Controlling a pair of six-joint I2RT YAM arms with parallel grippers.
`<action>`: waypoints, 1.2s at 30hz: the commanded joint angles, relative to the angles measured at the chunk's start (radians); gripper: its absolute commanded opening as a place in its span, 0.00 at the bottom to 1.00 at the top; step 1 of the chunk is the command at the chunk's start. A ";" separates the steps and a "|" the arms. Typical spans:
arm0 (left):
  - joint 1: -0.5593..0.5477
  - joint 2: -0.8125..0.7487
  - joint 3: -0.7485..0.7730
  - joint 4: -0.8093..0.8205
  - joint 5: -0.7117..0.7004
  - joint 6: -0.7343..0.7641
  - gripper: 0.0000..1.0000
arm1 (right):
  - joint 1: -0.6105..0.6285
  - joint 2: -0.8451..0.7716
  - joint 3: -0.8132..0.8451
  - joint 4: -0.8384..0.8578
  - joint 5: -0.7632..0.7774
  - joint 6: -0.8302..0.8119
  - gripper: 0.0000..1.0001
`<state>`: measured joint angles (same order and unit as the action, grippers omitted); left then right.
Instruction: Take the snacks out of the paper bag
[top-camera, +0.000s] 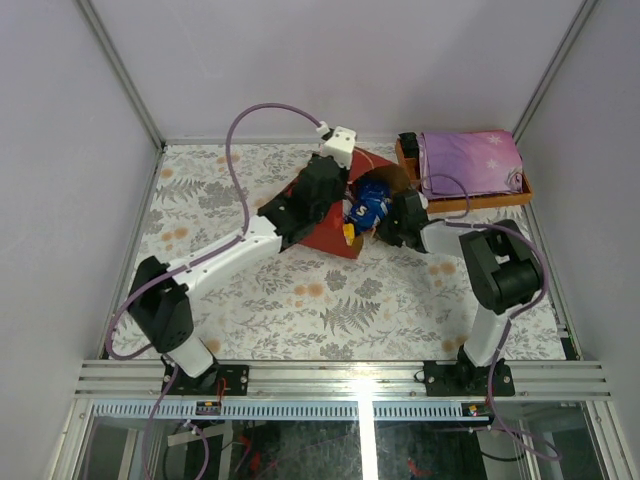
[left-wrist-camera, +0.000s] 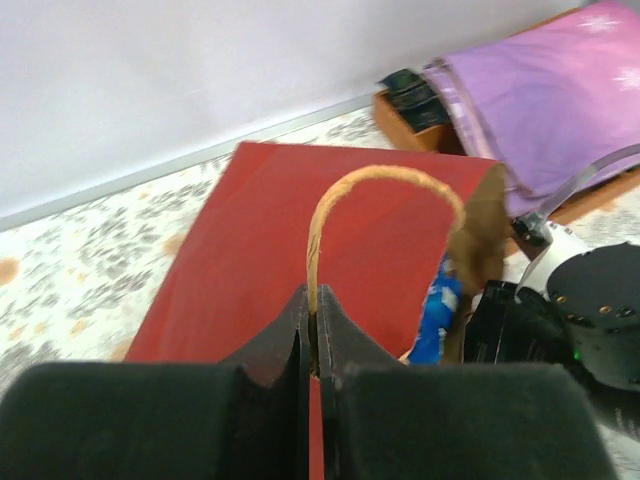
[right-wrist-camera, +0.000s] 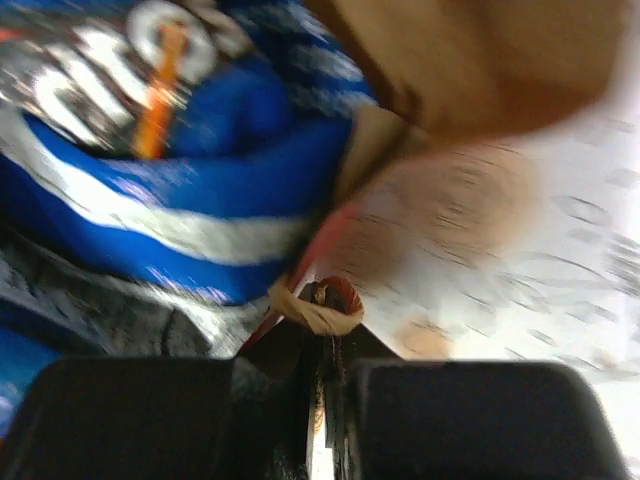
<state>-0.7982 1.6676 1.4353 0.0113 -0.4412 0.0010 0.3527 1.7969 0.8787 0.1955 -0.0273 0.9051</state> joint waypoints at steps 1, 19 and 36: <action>0.092 -0.112 -0.095 0.035 -0.084 -0.025 0.00 | 0.062 0.102 0.149 -0.022 -0.066 -0.060 0.00; 0.329 -0.461 -0.382 -0.076 -0.087 -0.210 0.00 | 0.226 0.414 0.667 -0.220 -0.240 -0.190 0.00; 0.327 -0.403 -0.490 -0.045 0.053 -0.260 0.00 | 0.219 -0.262 0.008 0.154 -0.090 -0.241 1.00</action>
<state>-0.4709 1.2579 0.9802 -0.0719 -0.4179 -0.2214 0.5766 1.6775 0.9649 0.1055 -0.1677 0.6743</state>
